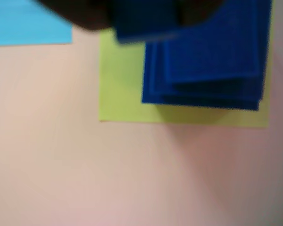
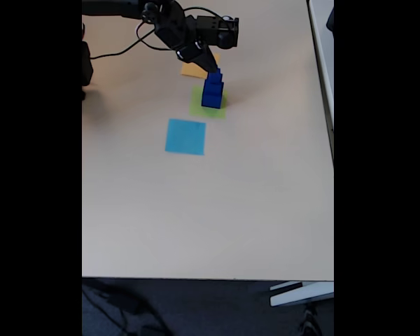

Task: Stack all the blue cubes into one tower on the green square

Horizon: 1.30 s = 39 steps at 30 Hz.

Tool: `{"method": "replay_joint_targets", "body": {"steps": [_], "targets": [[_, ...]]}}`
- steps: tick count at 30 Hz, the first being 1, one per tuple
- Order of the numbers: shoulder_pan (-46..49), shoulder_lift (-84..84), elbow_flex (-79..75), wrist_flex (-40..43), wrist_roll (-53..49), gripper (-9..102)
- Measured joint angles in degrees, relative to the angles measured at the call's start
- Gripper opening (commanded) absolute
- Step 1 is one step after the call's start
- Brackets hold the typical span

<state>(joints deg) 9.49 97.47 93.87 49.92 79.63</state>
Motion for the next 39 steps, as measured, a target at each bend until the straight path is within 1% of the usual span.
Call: {"method": "replay_joint_targets", "body": {"steps": [39], "targets": [[-2.0, -4.1, -1.8, 0.0, -0.2, 0]]}}
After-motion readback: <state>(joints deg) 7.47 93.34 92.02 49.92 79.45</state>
